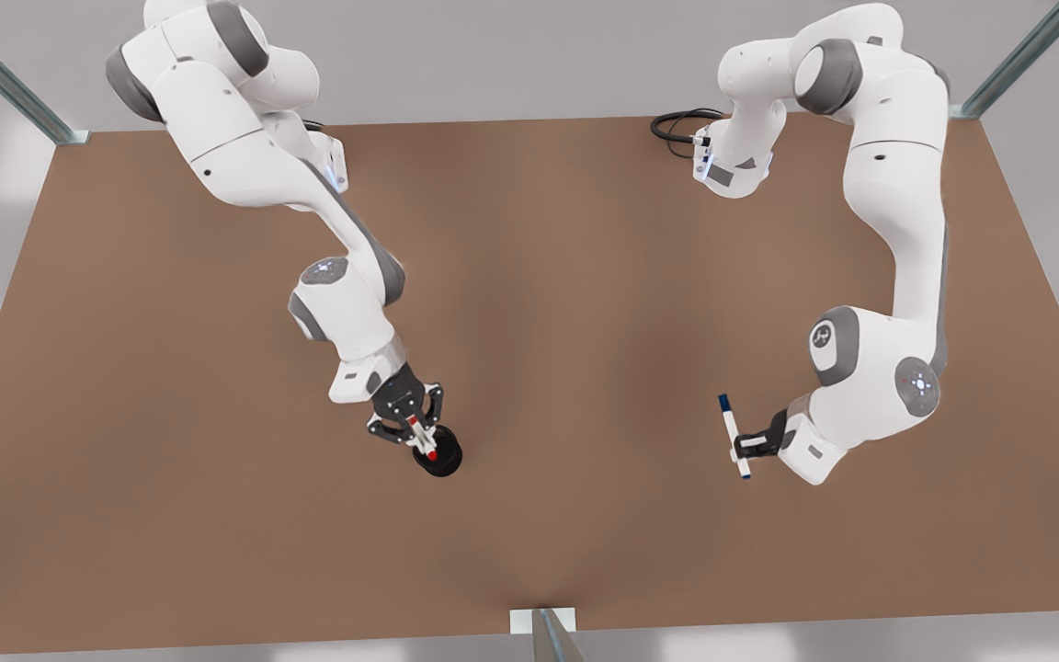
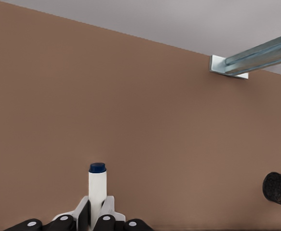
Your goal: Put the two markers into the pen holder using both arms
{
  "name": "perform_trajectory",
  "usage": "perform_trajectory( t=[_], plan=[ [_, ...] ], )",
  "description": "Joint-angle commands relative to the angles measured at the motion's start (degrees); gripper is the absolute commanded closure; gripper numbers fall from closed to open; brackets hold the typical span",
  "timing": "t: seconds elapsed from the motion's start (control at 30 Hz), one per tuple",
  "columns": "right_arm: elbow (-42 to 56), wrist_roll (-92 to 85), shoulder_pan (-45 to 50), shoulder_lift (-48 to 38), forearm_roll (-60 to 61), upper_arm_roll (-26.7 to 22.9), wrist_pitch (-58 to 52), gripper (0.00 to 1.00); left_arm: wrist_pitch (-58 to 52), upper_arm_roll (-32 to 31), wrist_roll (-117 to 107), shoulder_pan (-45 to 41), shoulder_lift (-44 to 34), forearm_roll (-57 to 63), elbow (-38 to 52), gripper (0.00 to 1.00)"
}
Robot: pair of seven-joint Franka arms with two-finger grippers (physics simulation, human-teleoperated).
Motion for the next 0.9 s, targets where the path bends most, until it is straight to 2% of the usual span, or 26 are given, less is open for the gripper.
perform_trajectory(
  t=[0.0,0.23,0.47,0.53,0.63,0.87],
  plan=[
    [0.3,9.7,-0.2,1.0,-4.5,-0.6,12.7,0.79,-1.2,0.1,3.3,-0.1,0.1,-1.1,0.1,0.79],
    [2.3,9.7,1.7,6.2,-3.5,-2.0,25.7,0.79,-0.2,0.2,3.5,-0.1,0.6,-1.0,0.1,0.79],
    [0.0,9.7,1.8,6.6,-4.4,-2.0,25.9,0.77,0.8,0.3,3.7,-0.5,1.2,-0.9,0.1,0.79],
    [-1.0,9.5,-2.1,6.0,-14.7,-2.1,25.8,0.77,1.3,0.3,3.6,-0.6,1.3,-0.9,0.1,0.79],
    [-1.1,9.4,-3.8,5.9,-20.2,-3.0,25.7,0.77,1.7,0.3,3.6,-0.7,1.4,-0.9,0.1,0.79],
    [-0.6,9.5,-2.7,10.1,-20.9,-3.4,25.7,0.75,1.7,0.4,3.8,-0.8,1.6,-0.9,0.1,0.79]
  ],
)
